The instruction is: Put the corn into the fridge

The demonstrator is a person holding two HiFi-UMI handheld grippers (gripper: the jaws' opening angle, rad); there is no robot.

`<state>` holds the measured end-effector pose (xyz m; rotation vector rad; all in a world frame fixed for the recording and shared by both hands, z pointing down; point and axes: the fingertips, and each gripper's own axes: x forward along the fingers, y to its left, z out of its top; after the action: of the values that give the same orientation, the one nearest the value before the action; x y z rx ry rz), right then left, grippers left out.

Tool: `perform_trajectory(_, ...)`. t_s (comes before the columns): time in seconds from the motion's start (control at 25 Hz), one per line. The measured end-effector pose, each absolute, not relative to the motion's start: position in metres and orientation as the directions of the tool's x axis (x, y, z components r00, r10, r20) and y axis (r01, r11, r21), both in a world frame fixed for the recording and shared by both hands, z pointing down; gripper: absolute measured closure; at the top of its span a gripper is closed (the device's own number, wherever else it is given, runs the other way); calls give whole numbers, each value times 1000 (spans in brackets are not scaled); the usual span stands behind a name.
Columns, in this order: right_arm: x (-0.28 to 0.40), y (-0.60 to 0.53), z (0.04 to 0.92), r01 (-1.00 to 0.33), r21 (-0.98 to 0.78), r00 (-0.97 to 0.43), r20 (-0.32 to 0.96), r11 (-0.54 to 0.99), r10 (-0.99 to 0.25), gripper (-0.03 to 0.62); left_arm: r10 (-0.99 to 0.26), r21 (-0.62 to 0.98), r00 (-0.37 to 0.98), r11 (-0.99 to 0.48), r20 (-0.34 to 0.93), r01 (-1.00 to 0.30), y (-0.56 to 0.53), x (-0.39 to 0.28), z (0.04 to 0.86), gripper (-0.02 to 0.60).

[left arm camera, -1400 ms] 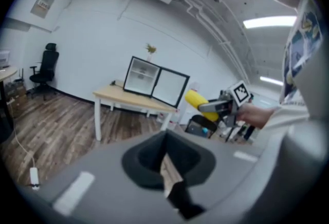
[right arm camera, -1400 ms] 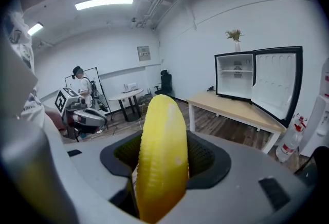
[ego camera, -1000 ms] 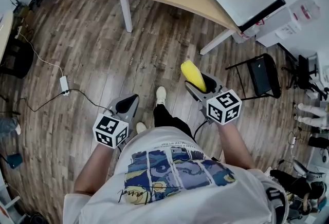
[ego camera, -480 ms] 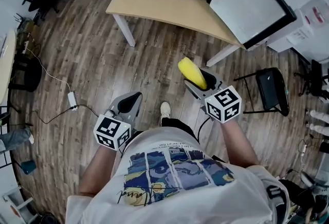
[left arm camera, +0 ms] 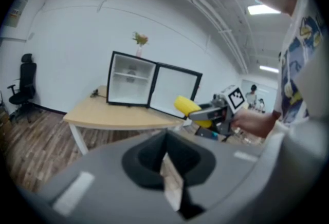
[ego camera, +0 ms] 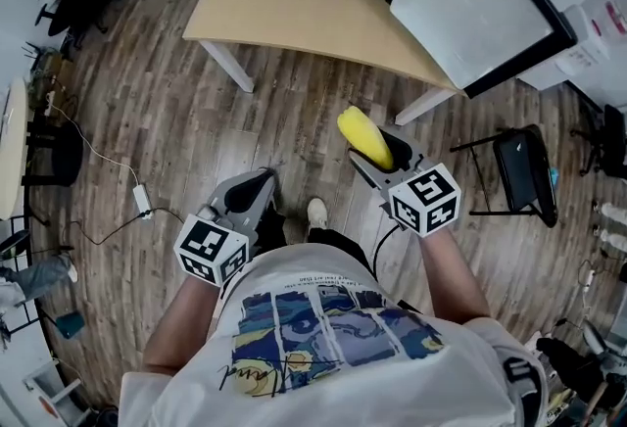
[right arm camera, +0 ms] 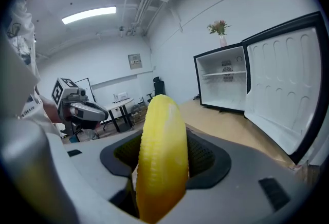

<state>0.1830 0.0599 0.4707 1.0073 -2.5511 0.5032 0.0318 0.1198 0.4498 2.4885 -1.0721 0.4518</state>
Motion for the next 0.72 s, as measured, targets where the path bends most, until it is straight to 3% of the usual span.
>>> perform_trajectory(0.48, 181, 3, 476, -780, -153, -594, 486, 607, -641, 345, -512, 250, 763, -739, 394, -625, 43, 42, 458, 572)
perform_trajectory(0.72, 155, -50, 464, -810, -102, -538, 522, 578, -662, 345, -487, 243, 802, -779, 346, -578, -8, 9, 440, 572)
